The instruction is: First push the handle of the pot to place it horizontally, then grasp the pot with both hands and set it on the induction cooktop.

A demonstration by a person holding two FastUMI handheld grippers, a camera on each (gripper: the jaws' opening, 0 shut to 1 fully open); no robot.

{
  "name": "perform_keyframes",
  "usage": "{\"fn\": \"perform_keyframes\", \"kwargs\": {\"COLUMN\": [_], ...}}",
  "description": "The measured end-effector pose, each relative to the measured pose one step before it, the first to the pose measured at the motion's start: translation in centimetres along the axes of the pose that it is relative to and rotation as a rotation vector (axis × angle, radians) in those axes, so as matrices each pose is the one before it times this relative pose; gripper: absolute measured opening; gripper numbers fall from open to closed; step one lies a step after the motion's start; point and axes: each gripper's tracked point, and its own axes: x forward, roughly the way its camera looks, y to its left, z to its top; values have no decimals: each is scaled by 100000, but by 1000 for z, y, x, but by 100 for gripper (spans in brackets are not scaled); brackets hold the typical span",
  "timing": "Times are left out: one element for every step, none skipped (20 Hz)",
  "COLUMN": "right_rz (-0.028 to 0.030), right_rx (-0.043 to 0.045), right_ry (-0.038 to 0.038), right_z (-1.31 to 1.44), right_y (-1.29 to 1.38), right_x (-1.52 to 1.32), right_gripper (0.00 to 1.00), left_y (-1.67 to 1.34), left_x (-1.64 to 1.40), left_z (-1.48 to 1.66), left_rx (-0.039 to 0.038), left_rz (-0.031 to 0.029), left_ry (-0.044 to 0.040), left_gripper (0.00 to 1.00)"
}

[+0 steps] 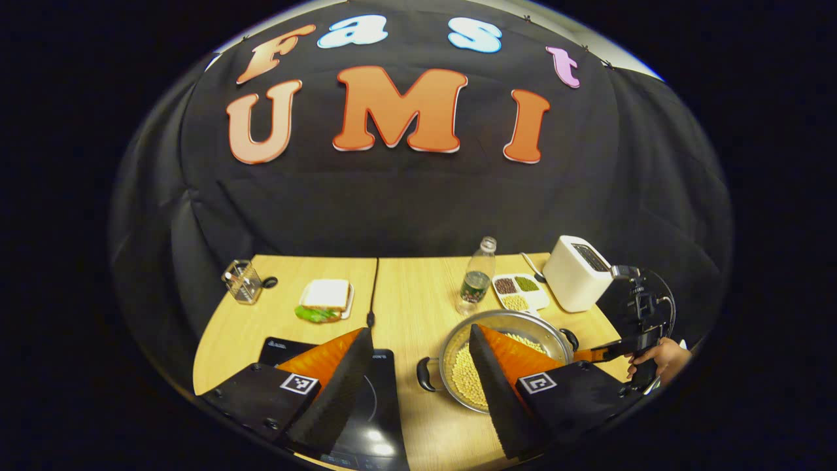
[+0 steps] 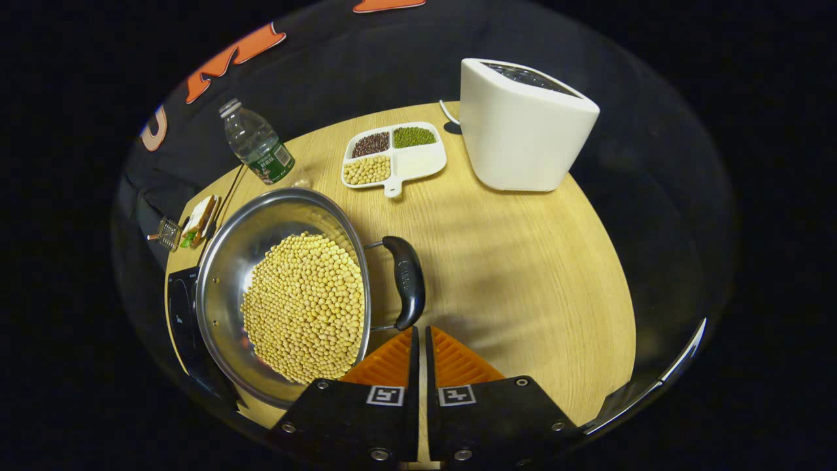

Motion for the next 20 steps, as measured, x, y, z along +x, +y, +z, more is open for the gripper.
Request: {"fn": "perform_keyframes", "kwargs": {"right_rz": [1235,1827,1720,1304,832,707,345,499,467,500,-183,-130,75,-85,-166,-605,-354,-343,-296,-574], "right_rx": [1614,2138,1638,578,-341,-839,-783,-596,-363,-419,-729,-946,-1042,-831,-627,-538,-411,-256,-175,-520], "right_ry": [-3147,-2893,-2531,-2327,-1793,-1533,-927,-431,394,515,242,-147,-44,176,80,117,340,673,422,329], "right_z": [692,585,625,454,417,372,226,-99,-48,-100,41,74,109,-25,50,145,34,-377,22,-3], "right_y": [-30,214,276,184,191,56,207,172,361,282,169,218,282,196,147,47,113,57,45,-54], "right_x": [-746,-510,-521,-409,-282,-99,-71,-105,135,185,284,396,331,385,323,315,417,448,426,345], "right_gripper": [8,21,24,35,36,49,54,63,66,73,77,84,86,89,90,93,93,94,94,94], "left_y": [-320,-432,-396,-320,-58,55,-47,29,170,288,388,107,-402,-134,348,247,108,278,261,295], "left_x": [826,797,941,935,895,817,1143,959,890,1124,930,819,946,904,723,761,743,682,730,869], "left_z": [-1246,-974,-922,-924,-823,-622,-608,-506,-558,-628,-534,-522,-613,-527,-555,-87,-189,-107,-193,-159], "left_rx": [-1246,-1587,-1535,-1237,-771,-408,-352,-552,-75,615,892,164,-311,-240,63,489,28,-838,-1258,-1146], "left_rz": [-1657,-1823,-1736,-1245,-645,-358,98,282,636,1122,1430,720,-464,31,1148,952,770,935,846,312], "left_ry": [3994,4003,3116,3420,2710,2491,1874,2033,1938,1457,1472,1388,848,1579,1489,501,1399,1221,1318,1585], "left_gripper": [95,96,96,96,96,96,96,96,96,96,97,97,97,97,96,96,96,96,96,96]}}
